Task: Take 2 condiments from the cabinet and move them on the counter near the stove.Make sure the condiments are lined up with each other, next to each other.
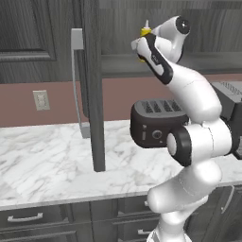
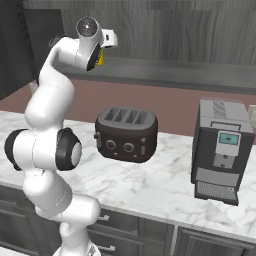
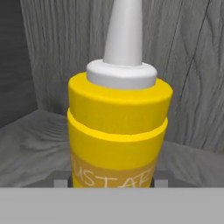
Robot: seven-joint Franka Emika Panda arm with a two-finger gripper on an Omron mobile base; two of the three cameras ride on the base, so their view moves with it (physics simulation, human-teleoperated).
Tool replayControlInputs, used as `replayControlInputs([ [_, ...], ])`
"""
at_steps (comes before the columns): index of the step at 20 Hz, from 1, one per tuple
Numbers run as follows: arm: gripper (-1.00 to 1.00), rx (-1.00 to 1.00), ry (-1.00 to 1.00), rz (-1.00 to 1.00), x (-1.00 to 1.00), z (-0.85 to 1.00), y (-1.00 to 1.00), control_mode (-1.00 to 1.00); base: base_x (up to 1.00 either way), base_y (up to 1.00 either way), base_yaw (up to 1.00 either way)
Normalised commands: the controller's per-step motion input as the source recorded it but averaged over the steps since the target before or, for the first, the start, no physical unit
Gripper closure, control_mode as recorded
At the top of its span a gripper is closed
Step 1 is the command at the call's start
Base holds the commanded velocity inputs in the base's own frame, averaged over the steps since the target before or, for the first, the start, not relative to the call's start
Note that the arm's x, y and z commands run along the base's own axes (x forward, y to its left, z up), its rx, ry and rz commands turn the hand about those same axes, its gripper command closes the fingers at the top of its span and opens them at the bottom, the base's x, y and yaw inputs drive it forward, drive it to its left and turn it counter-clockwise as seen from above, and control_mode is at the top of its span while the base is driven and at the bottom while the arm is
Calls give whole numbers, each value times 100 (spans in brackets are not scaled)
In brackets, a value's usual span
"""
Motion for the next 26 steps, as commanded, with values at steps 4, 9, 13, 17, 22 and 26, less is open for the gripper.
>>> replayControlInputs([
  [4,100,0,-11,1,-100,14,-14,-100,0,0,0],
  [9,100,0,0,3,-100,9,-18,-100,0,0,0],
  [13,100,0,0,4,-100,14,-19,-100,0,0,0],
  [17,100,-1,0,4,-100,5,-16,-100,0,0,0],
  [22,100,-2,0,3,-100,-2,-3,-100,0,0,0],
  [26,100,0,0,0,-100,-11,-1,-100,0,0,0],
])
